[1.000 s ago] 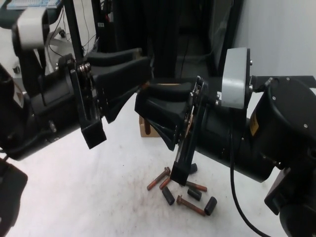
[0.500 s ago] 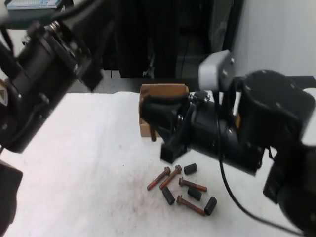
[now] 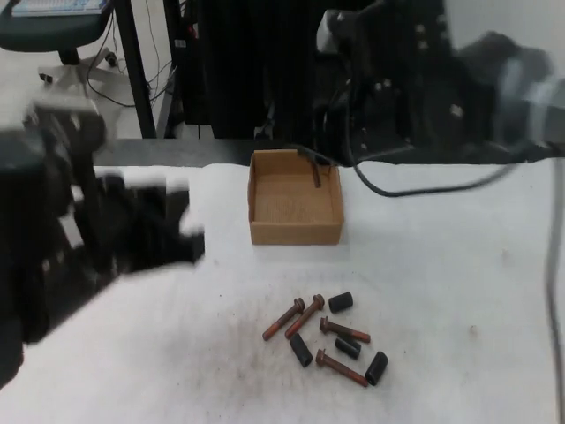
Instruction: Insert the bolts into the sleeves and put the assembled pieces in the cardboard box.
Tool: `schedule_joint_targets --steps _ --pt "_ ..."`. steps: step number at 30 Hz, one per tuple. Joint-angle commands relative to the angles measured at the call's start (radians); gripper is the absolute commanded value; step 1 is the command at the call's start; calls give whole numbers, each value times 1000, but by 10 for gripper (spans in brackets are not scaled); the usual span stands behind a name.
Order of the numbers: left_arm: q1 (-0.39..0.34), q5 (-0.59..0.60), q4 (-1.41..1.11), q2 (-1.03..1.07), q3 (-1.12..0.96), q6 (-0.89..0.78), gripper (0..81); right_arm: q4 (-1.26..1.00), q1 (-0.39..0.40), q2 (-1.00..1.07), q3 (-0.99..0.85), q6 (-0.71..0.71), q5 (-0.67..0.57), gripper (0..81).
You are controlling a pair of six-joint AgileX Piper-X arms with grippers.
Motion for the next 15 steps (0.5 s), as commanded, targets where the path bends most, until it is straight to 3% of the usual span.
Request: schedule_joint_targets --steps 1,15 --pt "-4 -9 152 -12 -12 3 297 46 -8 54 -109 -5 -1 8" --pt "-4 1 182 -12 -12 0 297 123 -25 355 -370 -1 -52 7"
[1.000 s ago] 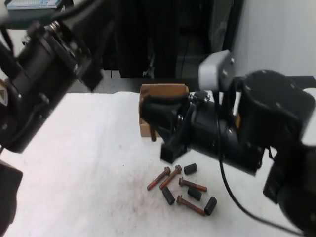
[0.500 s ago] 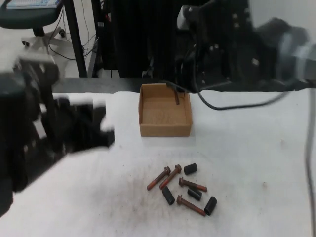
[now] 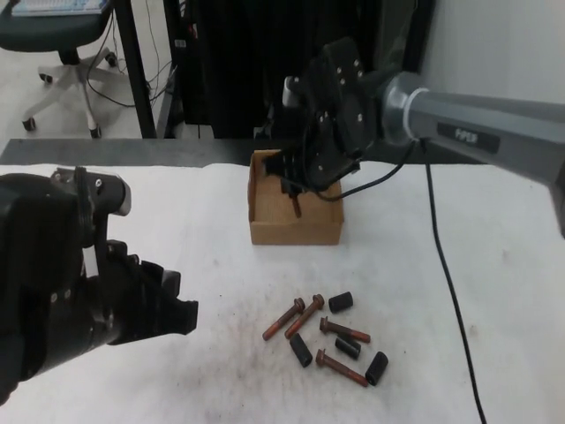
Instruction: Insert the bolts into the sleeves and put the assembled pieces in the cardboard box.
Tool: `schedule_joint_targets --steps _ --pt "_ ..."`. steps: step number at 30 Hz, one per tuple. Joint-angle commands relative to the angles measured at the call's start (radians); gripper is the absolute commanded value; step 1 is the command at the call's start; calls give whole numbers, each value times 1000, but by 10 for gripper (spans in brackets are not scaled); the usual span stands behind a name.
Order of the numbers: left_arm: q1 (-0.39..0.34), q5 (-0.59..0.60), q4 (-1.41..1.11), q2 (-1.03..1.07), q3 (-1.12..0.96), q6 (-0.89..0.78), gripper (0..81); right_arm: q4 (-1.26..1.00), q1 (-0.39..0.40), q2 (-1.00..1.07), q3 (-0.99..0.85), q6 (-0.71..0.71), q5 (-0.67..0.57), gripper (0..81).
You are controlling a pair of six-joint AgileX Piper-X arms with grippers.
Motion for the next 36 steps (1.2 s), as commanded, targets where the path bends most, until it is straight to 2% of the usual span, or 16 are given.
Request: schedule_joint_targets --steps 1,3,9,11,17,20,22,24,25,28,31,33,36 --pt "-4 1 -4 -12 -10 0 297 -3 -4 5 -27 -1 -43 4" --pt "-4 1 -4 -12 -10 0 297 -7 -4 10 -26 -1 -48 50" --pt "-4 1 -4 -12 -10 0 297 -9 -9 10 -26 -1 -48 256" --pt "-4 21 -4 -12 -10 1 297 -9 -14 10 -26 -1 -48 286" --pt "-4 142 -4 -13 -10 1 297 -30 -40 -2 -26 -1 -48 260" --pt "-4 156 -4 -13 -10 1 297 -27 -51 -15 -29 -1 -50 237" --pt "-4 156 -4 -13 -10 1 297 4 -58 -41 -29 -1 -50 176" --pt "-4 174 -4 -13 -10 8 297 57 -64 -78 -29 -11 -50 44" --pt "-4 184 -4 -13 -10 12 297 86 -65 -94 -29 -29 -50 13" --pt "-4 247 -4 -13 -10 54 297 166 -65 -164 -27 -76 -68 6" --pt "-4 344 26 -13 -10 76 297 190 -67 -266 10 -76 -156 6" --pt "-4 394 63 -13 -10 75 297 202 -67 -354 64 -76 -170 6" --pt "-4 407 86 -4 -10 75 297 202 -67 -504 205 -76 -170 6"
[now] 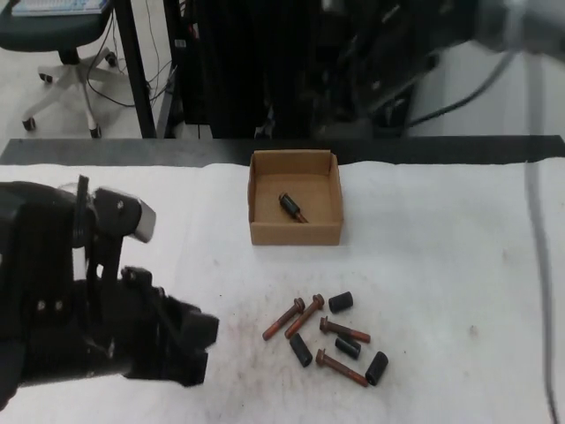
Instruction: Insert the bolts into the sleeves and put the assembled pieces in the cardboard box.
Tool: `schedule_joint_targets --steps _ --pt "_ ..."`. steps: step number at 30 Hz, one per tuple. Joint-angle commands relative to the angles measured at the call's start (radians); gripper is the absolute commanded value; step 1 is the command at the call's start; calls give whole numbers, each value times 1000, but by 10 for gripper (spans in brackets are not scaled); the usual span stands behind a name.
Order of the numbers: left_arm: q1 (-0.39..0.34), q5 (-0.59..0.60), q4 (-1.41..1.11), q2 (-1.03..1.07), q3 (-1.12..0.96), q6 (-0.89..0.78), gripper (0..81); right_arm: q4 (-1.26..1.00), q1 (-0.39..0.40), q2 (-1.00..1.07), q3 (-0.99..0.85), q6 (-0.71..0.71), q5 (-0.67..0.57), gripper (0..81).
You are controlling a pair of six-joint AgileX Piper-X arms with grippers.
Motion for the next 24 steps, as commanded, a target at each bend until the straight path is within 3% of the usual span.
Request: schedule_joint_targets --steps 1,8,15,24 --pt "-6 42 18 2 -13 19 297 18 -5 -207 175 -9 -25 6" --pt "-64 42 22 137 -89 143 297 17 -10 -665 554 6 -25 6" --pt "-179 27 41 484 -321 203 297 18 -10 -1114 789 44 -22 6" --pt "-214 -191 227 815 -662 382 297 251 -10 -1391 888 76 111 6"
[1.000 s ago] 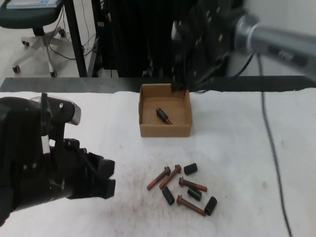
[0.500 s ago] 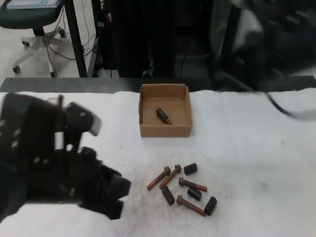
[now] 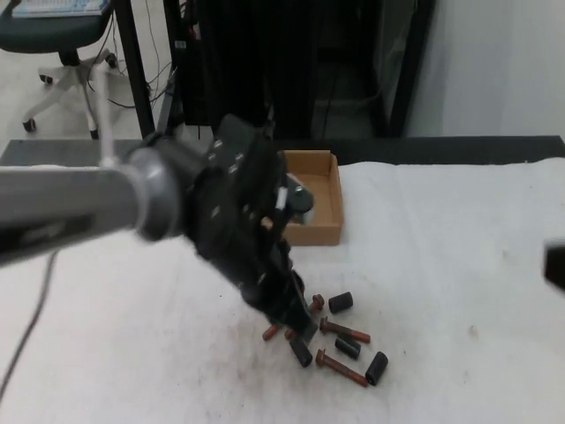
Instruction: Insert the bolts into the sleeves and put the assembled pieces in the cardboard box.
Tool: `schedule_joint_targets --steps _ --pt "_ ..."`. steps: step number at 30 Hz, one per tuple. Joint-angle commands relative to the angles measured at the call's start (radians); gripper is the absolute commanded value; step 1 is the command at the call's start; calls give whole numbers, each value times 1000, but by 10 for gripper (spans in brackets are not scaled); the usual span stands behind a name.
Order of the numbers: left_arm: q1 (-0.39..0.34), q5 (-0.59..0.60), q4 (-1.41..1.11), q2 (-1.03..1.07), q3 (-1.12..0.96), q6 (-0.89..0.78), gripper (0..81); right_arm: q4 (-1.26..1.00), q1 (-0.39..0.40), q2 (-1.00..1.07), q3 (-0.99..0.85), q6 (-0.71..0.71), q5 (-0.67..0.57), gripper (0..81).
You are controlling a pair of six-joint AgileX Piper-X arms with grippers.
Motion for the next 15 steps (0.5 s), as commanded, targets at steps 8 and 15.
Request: schedule_joint_targets --steps 8,15 --pt "-5 -89 125 152 -176 176 297 95 -1 -60 4 10 22 6" --pt "-5 -99 118 198 -176 190 297 95 -1 -60 4 10 22 6"
